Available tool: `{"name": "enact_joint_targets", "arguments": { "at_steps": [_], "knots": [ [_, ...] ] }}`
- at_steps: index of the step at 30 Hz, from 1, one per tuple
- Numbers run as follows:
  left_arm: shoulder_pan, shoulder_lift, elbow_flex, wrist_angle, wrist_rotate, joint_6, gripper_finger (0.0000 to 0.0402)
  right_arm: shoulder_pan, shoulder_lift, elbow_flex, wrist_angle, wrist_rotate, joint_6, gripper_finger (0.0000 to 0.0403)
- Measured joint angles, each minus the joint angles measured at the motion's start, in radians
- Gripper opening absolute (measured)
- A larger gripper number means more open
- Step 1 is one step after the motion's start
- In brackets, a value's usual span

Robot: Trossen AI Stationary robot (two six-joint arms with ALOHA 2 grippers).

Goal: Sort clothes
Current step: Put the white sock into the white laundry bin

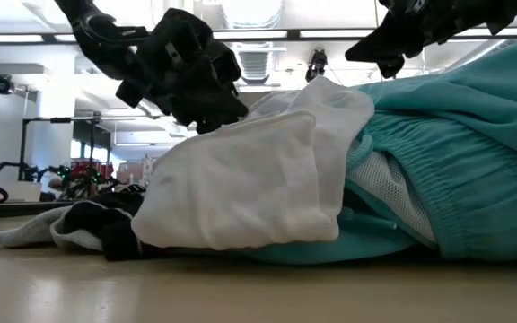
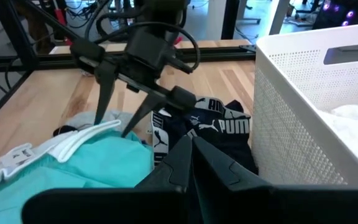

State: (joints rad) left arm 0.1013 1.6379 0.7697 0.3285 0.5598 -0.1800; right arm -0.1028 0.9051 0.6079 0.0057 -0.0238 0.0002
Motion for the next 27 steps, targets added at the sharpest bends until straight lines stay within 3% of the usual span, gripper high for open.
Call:
{"name": "enact_joint_targets", "arguments": {
  "at_steps": [3, 9, 19, 27],
  "knots": [
    [-0.013, -0.004, 0.028, -0.079, -0.017, 0.081, 0.0124, 0.000, 0.000, -0.002, -0.001, 0.000, 0.000, 0.0000],
    [-0.034, -0.040, 0.111, -0.258, -0.047, 0.215, 0.0011, 0.000, 0.000, -0.002, -0.001, 0.000, 0.000, 0.0000],
    [-0.036, -0.153, 0.266, -0.399, -0.065, 0.298, 0.0002, 0.000, 0.000, -0.003, -0.008, 0.000, 0.007, 0.0000],
    [-0.035, -0.249, 0.418, -0.506, -0.270, 0.406, 0.0001, 0.000, 0.000, -0.003, -0.013, -0.001, 0.024, 0.0000]
  ]
}}
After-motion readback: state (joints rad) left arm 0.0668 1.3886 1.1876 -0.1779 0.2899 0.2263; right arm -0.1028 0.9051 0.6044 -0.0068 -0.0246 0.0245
